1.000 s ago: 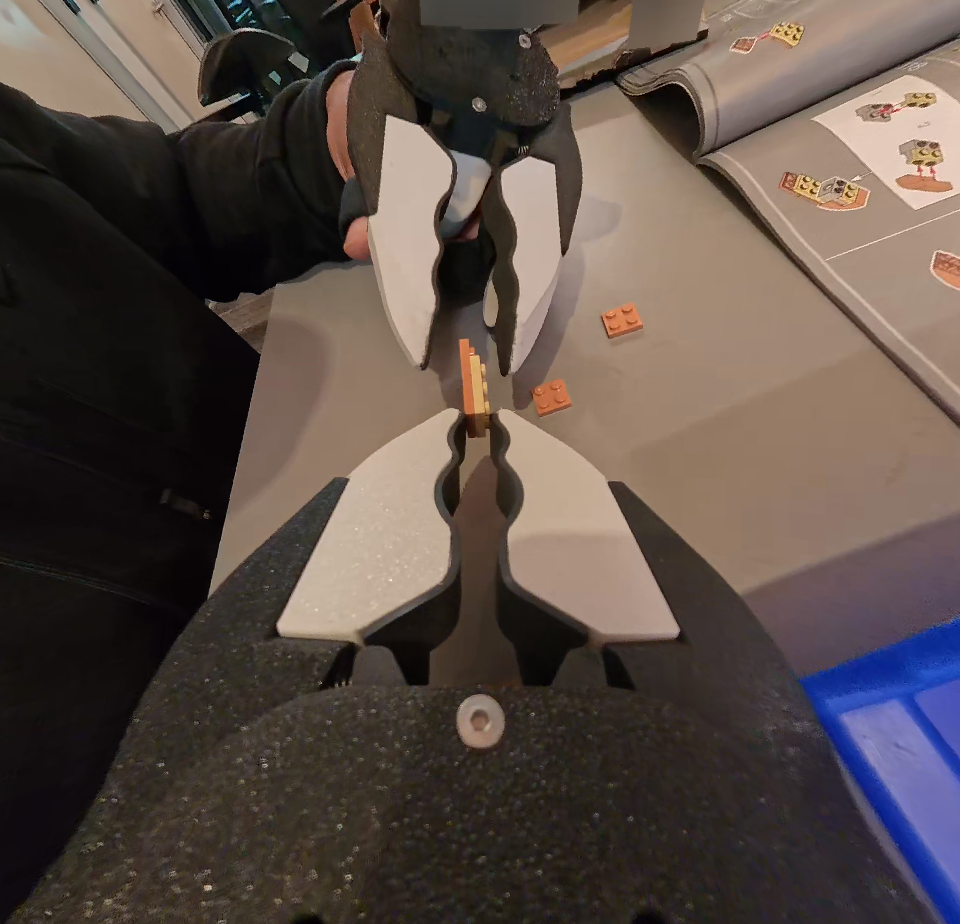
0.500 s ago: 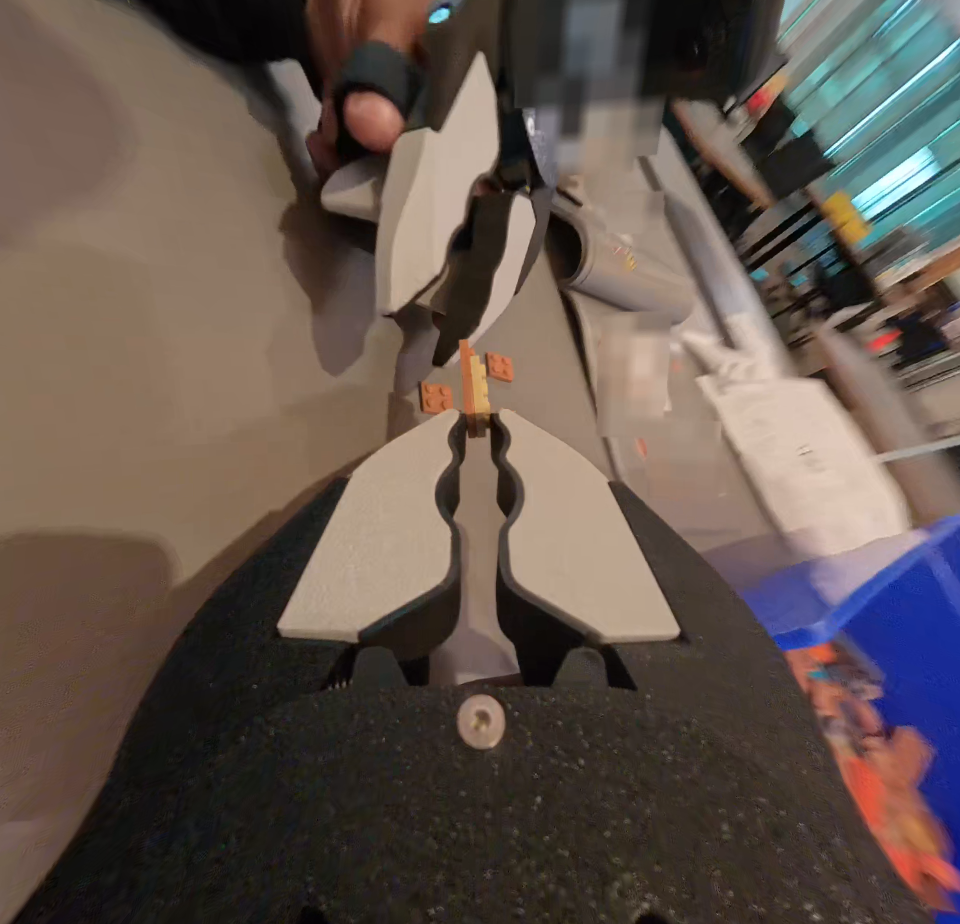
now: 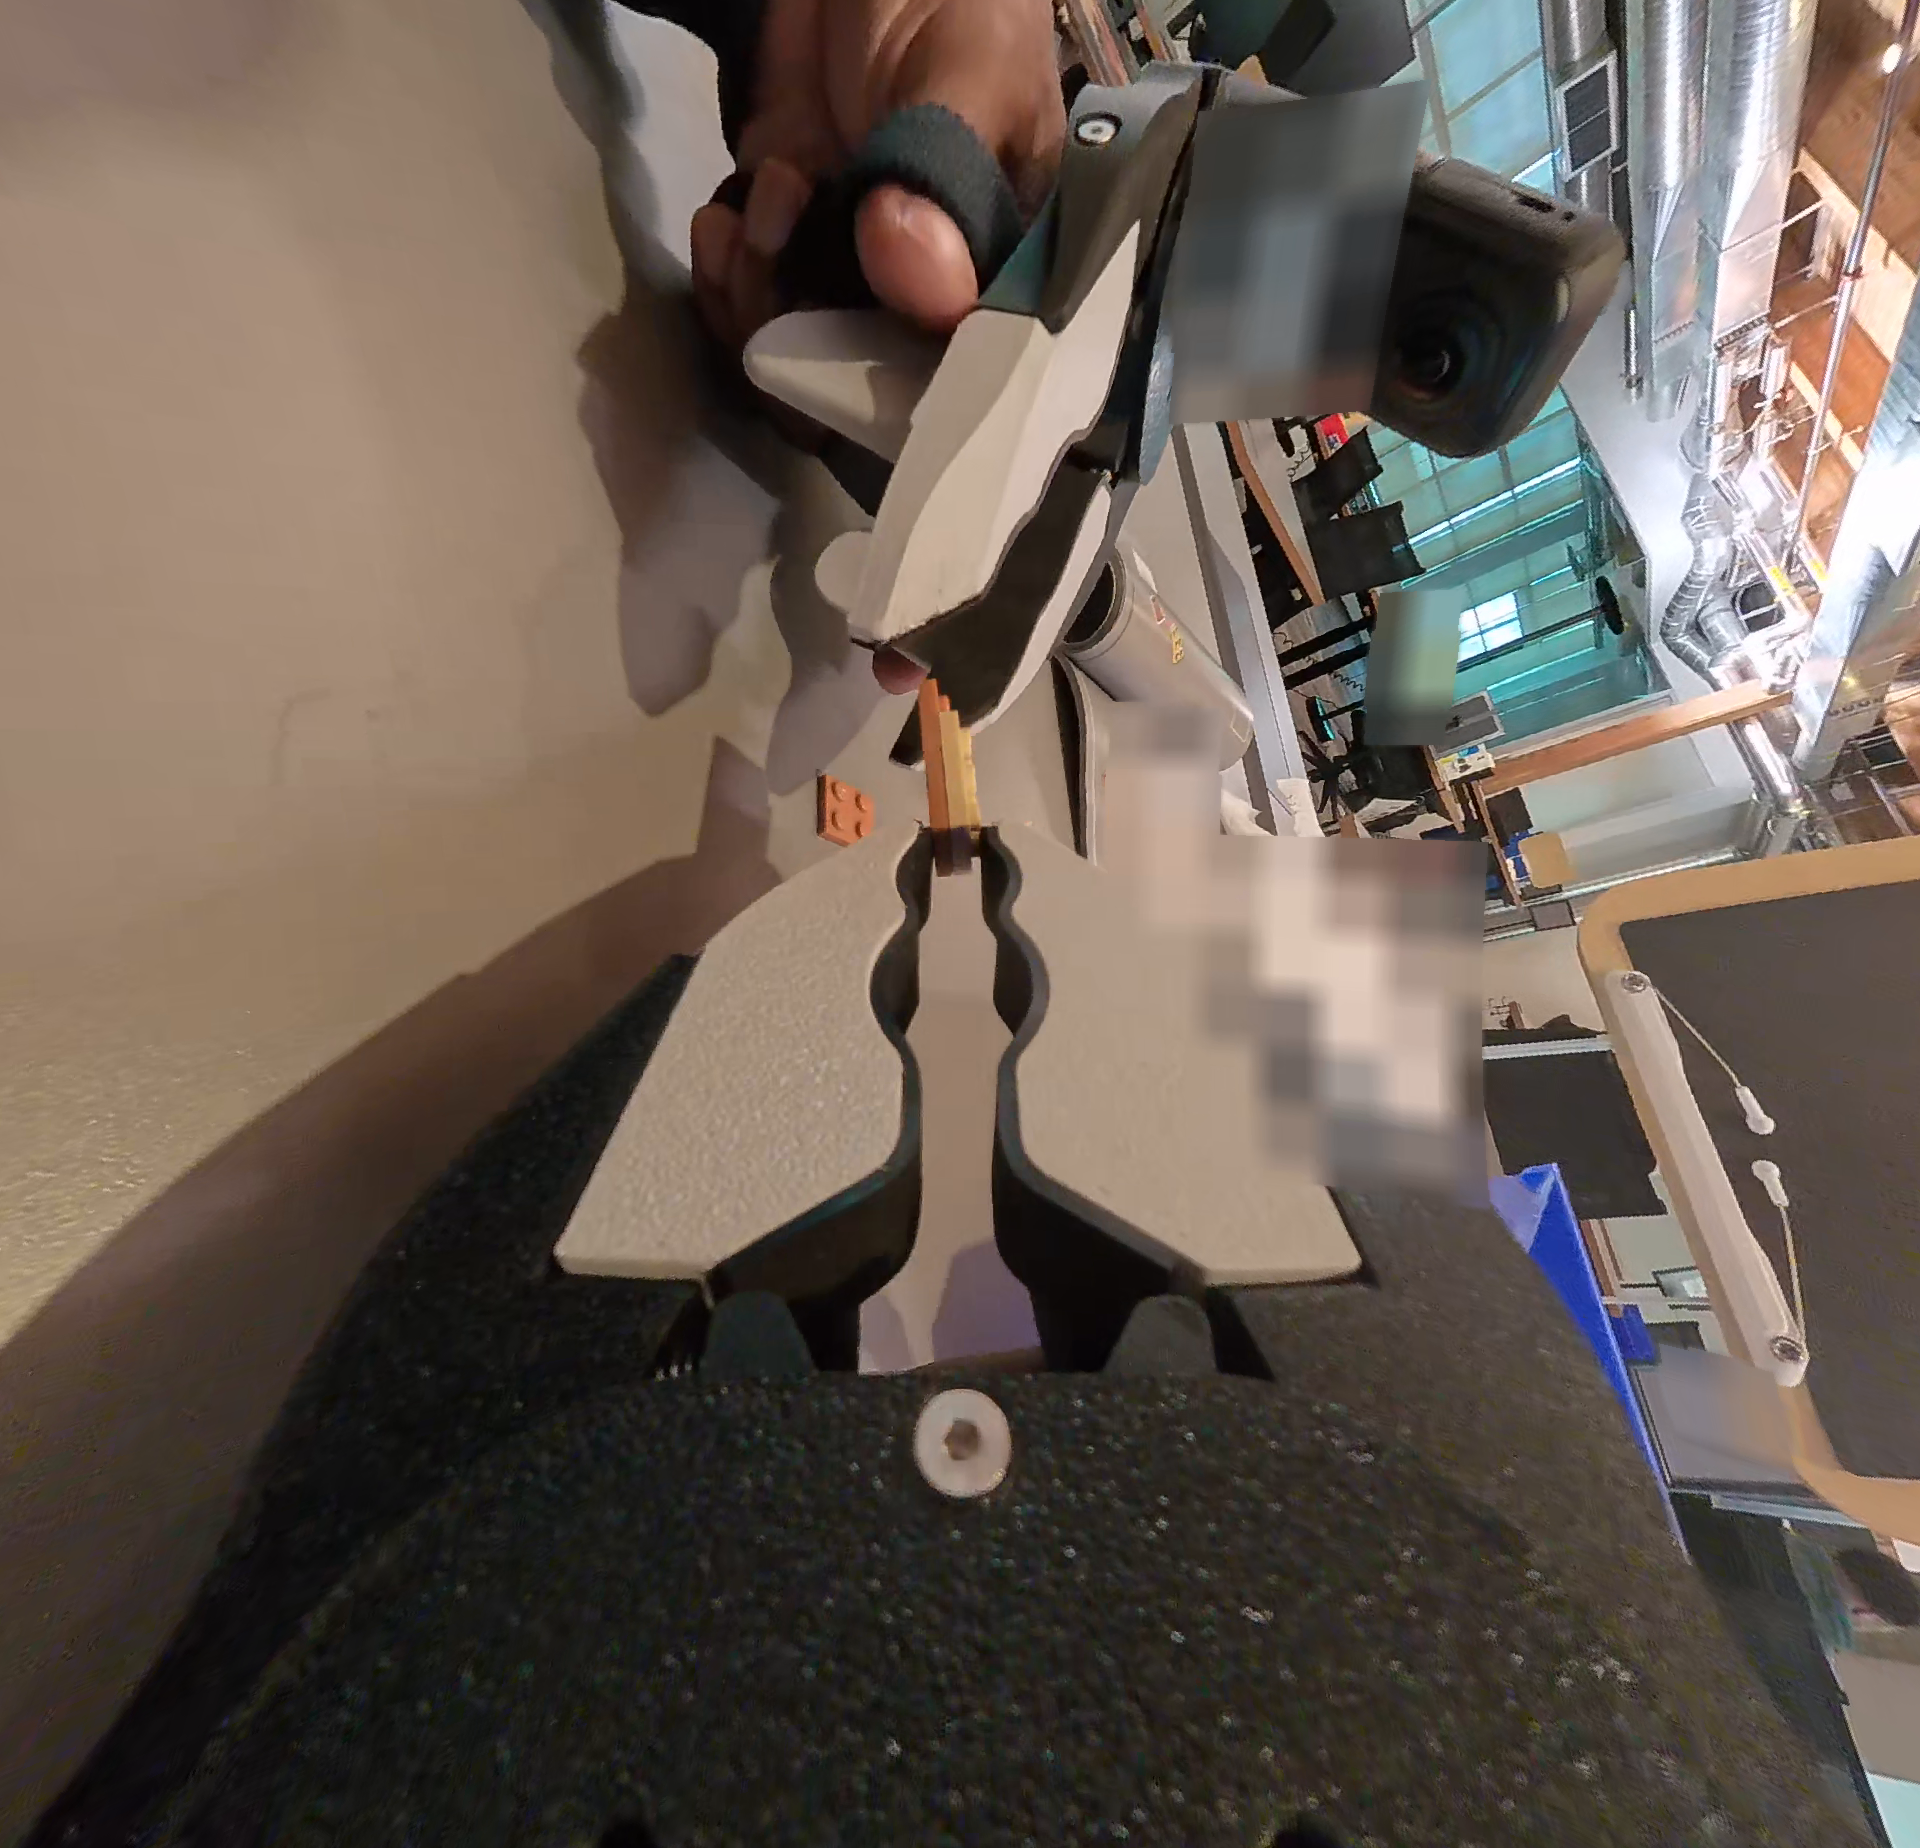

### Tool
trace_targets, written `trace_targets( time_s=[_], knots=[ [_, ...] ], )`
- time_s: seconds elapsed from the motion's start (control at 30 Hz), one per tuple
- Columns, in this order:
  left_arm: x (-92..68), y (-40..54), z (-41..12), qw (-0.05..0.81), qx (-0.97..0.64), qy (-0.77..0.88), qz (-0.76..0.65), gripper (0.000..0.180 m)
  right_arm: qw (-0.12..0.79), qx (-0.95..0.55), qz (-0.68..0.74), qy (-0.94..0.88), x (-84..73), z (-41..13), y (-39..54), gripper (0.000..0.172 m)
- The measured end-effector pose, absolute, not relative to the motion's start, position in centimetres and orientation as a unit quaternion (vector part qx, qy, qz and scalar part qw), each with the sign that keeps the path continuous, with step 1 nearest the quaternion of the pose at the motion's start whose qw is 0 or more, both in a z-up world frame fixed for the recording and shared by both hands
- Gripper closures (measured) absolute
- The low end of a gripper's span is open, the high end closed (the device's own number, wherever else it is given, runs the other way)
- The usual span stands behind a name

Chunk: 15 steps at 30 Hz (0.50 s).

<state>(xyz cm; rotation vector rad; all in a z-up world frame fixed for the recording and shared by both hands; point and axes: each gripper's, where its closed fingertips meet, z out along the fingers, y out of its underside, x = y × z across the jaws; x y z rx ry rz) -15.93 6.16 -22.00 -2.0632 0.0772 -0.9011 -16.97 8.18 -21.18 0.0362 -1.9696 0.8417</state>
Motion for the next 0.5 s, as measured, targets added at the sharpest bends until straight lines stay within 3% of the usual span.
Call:
trace_targets(
  time_s=[0.37,0.5],
  knots=[
    [-15.87,6.27,-22.16,0.429,-0.83,0.032,-0.355,0.15,0.477,0.021,0.349,-0.806,-16.76,-21.33,7.81,0.163],
    [-15.79,6.27,-22.07,0.433,-0.828,0.036,-0.354,0.16,0.472,0.023,0.351,-0.808,-16.66,-21.53,7.61,0.163]
  ],
)
